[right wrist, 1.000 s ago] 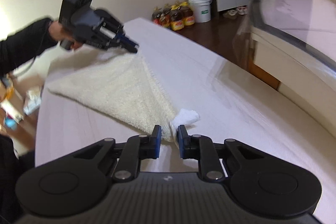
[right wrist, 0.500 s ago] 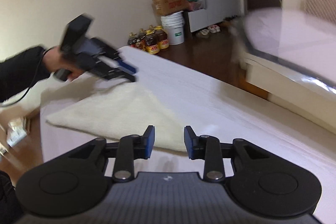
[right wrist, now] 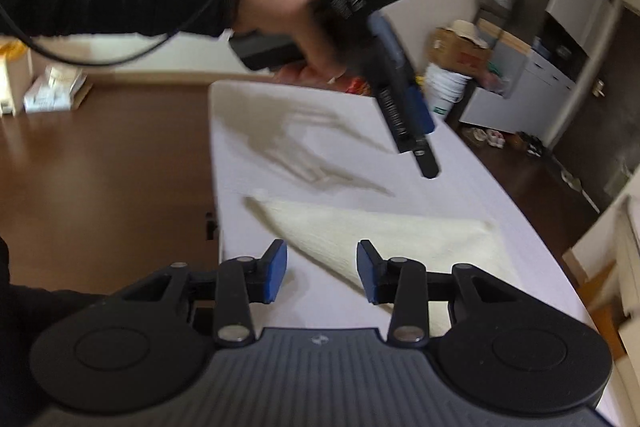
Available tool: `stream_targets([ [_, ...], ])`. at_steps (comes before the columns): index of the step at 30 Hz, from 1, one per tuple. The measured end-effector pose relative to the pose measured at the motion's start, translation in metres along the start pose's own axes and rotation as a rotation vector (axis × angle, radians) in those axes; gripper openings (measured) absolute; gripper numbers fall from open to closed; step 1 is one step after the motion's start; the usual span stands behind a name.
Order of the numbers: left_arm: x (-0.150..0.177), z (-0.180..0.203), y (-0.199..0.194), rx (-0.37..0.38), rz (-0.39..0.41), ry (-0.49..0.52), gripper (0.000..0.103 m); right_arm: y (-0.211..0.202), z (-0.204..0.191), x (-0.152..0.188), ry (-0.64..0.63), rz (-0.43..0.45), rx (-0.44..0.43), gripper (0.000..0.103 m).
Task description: Fold towel
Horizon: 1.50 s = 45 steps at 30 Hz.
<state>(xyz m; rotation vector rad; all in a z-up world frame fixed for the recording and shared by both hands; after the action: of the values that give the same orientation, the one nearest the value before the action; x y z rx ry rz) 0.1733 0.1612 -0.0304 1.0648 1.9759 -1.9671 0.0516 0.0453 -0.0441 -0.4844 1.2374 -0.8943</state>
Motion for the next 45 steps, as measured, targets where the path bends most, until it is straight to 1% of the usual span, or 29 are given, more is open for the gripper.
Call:
stream_targets([
  [3, 0.013, -0.005, -0.010, -0.007, 0.015, -0.018, 0.082, 0.014, -0.012, -0.013, 0.000, -0.015, -0.003, 0.032],
  [5, 0.018, -0.008, -0.014, -0.008, 0.024, -0.030, 0.083, 0.019, -0.015, -0.018, -0.005, -0.026, 0.019, 0.030],
  [8, 0.027, -0.012, -0.021, -0.011, 0.039, -0.049, 0.087, 0.030, -0.021, -0.024, -0.024, -0.056, 0.045, 0.030],
  [10, 0.032, -0.015, -0.025, -0.013, 0.049, -0.061, 0.087, 0.036, -0.025, -0.027, -0.045, -0.071, 0.058, 0.030],
  [12, 0.038, -0.018, -0.029, -0.014, 0.059, -0.074, 0.088, 0.041, -0.031, -0.030, -0.076, -0.075, 0.092, 0.029],
  [13, 0.041, -0.020, -0.031, -0.015, 0.064, -0.080, 0.088, 0.041, -0.030, -0.027, -0.078, -0.077, 0.096, 0.027],
  [17, 0.048, -0.023, -0.033, -0.017, 0.071, -0.094, 0.090, 0.049, -0.028, -0.027, -0.092, -0.072, 0.111, 0.009],
  [18, 0.050, -0.023, -0.034, -0.015, 0.070, -0.098, 0.090, 0.050, -0.025, -0.027, -0.084, -0.064, 0.105, 0.008],
  [21, 0.052, -0.020, -0.037, -0.006, 0.074, -0.091, 0.090, 0.036, -0.026, -0.023, -0.066, -0.051, 0.029, 0.008],
  [23, 0.051, -0.014, -0.040, 0.007, 0.081, -0.073, 0.090, 0.014, -0.028, -0.019, -0.032, -0.034, -0.069, 0.008],
  [24, 0.049, -0.011, -0.041, 0.015, 0.086, -0.067, 0.090, 0.008, -0.027, -0.017, -0.026, -0.030, -0.082, 0.008],
  [25, 0.045, -0.007, -0.040, 0.028, 0.092, -0.061, 0.090, -0.011, -0.032, -0.013, -0.013, -0.017, -0.146, 0.008],
  [26, 0.042, -0.002, -0.039, 0.041, 0.098, -0.055, 0.090, -0.022, -0.036, -0.010, -0.012, -0.013, -0.186, 0.008],
  [28, 0.035, 0.008, -0.035, 0.064, 0.107, -0.040, 0.090, -0.038, -0.044, -0.006, -0.006, -0.005, -0.251, 0.008],
  [31, 0.028, 0.023, -0.024, 0.072, 0.095, 0.005, 0.092, -0.057, -0.058, 0.002, 0.005, 0.013, -0.329, 0.008],
  [33, 0.027, 0.035, -0.011, 0.065, 0.057, 0.058, 0.092, -0.064, -0.061, 0.008, 0.031, 0.028, -0.357, 0.008],
  [36, 0.032, 0.045, -0.002, 0.069, 0.014, 0.110, 0.092, -0.074, -0.064, 0.016, 0.071, 0.052, -0.398, 0.008],
  [39, 0.041, 0.045, 0.003, 0.041, -0.022, 0.137, 0.092, -0.076, -0.061, 0.020, 0.112, 0.075, -0.421, 0.008],
  [41, 0.046, 0.042, 0.006, 0.023, -0.035, 0.136, 0.093, -0.078, -0.062, 0.020, 0.119, 0.089, -0.440, 0.008],
  [44, 0.047, 0.037, 0.010, 0.043, -0.048, 0.099, 0.094, -0.082, -0.049, 0.018, 0.145, 0.122, -0.477, 0.008],
  [45, 0.047, 0.036, 0.011, 0.046, -0.055, 0.097, 0.094, -0.084, -0.031, 0.022, 0.196, 0.150, -0.480, 0.008],
])
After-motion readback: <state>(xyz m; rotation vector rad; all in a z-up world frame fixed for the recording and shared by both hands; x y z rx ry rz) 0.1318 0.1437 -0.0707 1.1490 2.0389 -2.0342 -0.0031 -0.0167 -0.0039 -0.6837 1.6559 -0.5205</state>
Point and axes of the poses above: each gripper's, at about its wrist camera, not at the fingertips, and y roughly the way its jaws point, z to its right, x to its underside, the point moved 7 cm from there along y, roughly the way its jaws point, and after that the axes turned 11 degrees about -z, right-handed, at the moved point
